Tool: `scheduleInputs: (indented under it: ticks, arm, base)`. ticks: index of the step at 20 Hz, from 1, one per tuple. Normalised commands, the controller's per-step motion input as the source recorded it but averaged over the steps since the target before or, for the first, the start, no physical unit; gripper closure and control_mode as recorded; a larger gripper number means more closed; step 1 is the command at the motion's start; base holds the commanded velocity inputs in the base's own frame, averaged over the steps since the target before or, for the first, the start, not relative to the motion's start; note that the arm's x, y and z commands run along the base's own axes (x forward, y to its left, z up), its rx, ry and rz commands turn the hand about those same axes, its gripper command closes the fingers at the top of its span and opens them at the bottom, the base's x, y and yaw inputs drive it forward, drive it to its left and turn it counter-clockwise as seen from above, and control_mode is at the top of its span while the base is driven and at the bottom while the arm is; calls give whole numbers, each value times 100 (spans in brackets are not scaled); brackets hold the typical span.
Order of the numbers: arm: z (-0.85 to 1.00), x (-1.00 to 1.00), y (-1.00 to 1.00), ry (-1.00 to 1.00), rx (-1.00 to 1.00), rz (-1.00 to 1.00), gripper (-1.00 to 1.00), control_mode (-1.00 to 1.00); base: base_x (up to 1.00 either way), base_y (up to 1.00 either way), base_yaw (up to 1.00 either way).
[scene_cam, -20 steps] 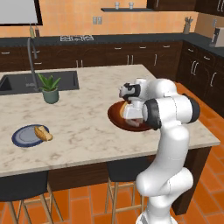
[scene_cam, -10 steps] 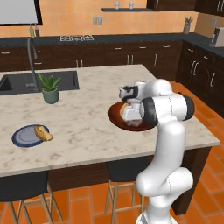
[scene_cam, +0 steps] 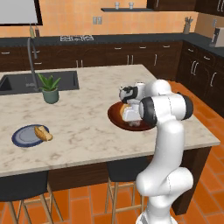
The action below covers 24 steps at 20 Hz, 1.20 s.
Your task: Place one bun and one sausage from the bowl on each plate.
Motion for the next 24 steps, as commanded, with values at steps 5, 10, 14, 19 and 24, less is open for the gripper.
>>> scheduleInputs:
  ticks: [5, 10, 14, 19, 24]
  arm:
    - [76, -85, 20, -20, -5, -3, 100, -100]
    - [92, -88, 47, -16, 0, -6, 100, -100]
    - [100, -77, 47, -13, 0, -4, 100, -100]
    - [92, -16, 79, -12, 0, 0, 100, -100]
    - [46, 6, 95, -4, 0, 0, 100, -100]
  base:
    - [0, 0, 0]
    - [0, 0, 0]
    - [0, 0, 0]
    - [0, 0, 0]
    - [0, 0, 0]
